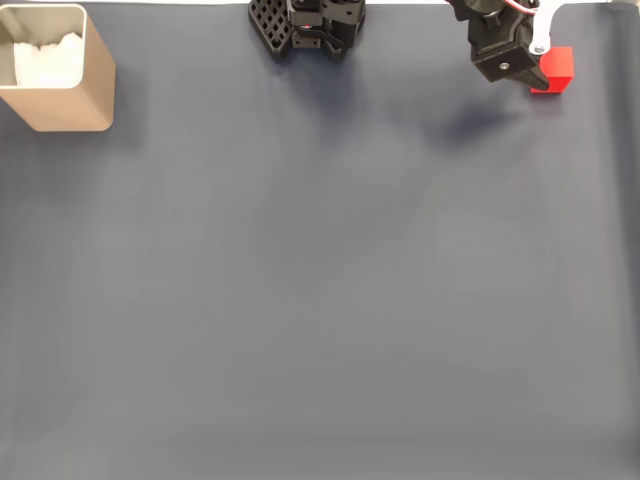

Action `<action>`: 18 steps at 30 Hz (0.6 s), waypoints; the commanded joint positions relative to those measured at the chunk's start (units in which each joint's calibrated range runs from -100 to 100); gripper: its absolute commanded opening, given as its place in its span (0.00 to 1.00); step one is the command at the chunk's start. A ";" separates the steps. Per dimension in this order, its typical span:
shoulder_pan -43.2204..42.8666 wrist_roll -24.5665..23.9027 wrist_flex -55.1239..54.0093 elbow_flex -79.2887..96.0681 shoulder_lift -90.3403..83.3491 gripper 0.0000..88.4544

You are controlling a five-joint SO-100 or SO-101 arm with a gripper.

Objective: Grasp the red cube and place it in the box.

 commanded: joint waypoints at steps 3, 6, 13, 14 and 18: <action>-0.33 -0.54 -1.30 -4.24 1.24 0.45; -0.33 -0.88 -1.55 -5.52 2.20 0.45; -0.97 -1.51 -1.55 -8.25 4.36 0.45; -1.26 -1.61 -1.55 -8.53 4.54 0.45; -2.18 -2.10 -1.63 -8.98 4.88 0.45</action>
